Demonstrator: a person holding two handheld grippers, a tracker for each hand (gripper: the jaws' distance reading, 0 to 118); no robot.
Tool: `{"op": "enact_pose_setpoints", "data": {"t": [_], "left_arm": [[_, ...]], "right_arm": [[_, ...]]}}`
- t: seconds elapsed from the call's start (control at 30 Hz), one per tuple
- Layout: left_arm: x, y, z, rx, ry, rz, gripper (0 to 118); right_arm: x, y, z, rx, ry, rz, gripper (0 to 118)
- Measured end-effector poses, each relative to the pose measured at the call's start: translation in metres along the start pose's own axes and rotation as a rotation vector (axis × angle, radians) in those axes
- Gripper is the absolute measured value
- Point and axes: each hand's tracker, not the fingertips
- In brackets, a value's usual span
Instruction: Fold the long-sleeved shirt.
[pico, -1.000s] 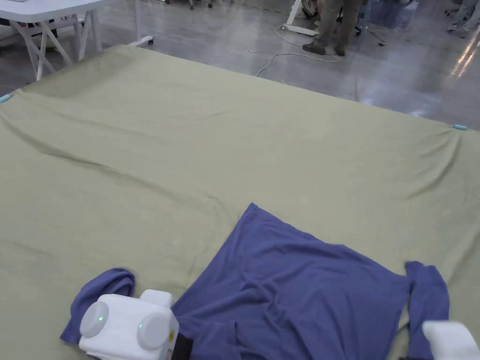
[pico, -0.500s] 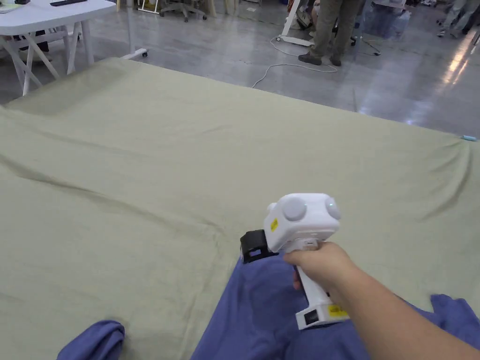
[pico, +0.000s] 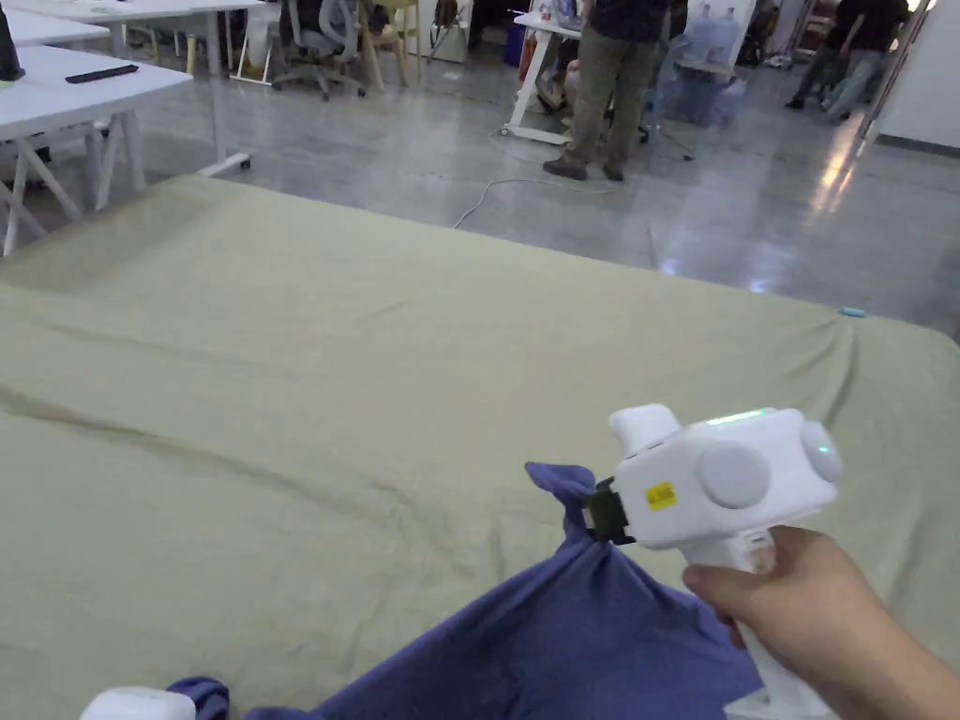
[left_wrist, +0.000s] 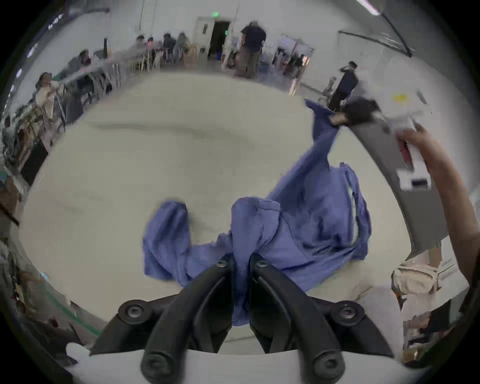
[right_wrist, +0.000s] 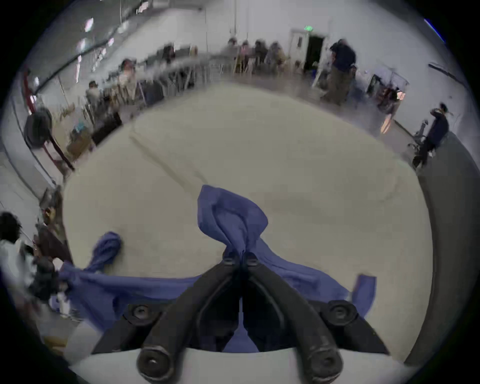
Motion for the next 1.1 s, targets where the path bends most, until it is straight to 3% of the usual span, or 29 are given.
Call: {"op": "enact_pose_setpoints", "data": {"t": [0.13,0.27,0.4,0.5,0.57,0.73,0.83,0.9,1.03,1.1], "left_arm": [[0.017,0.035,0.06,0.189,-0.039,-0.033,3],[0.05,0.095,0.116,0.346,-0.085,-0.129,3],[0.085,0.172,0.166,0.499,-0.105,-0.205,3],[0.107,0.23,0.202,0.602,-0.146,-0.228,3],[0.122,0.271,0.223,0.655,-0.134,-0.271,3],[0.153,0.377,0.266,0.712,-0.14,-0.241,3],[0.169,0.446,0.263,0.722,-0.047,-0.276,3],[0.188,0.483,0.249,0.749,0.081,-0.347,3],[0.225,0.53,0.221,0.721,0.266,-0.452,3],[0.232,0.552,0.217,0.726,0.236,-0.407,3]], "right_arm": [[0.018,-0.036,0.155,0.183,0.024,-0.086,0],[0.004,-0.054,0.279,0.366,-0.031,-0.066,0],[-0.011,-0.033,0.363,0.481,-0.126,-0.035,0],[-0.005,-0.004,0.407,0.554,-0.175,-0.059,0],[-0.002,0.024,0.432,0.566,-0.201,-0.05,0],[0.05,0.108,0.472,0.605,-0.356,-0.077,0],[0.08,0.161,0.479,0.598,-0.42,-0.1,0],[0.081,0.191,0.472,0.626,-0.578,0.009,0],[0.106,0.242,0.445,0.569,-0.588,-0.085,0],[0.114,0.261,0.434,0.578,-0.627,-0.095,0]]}}
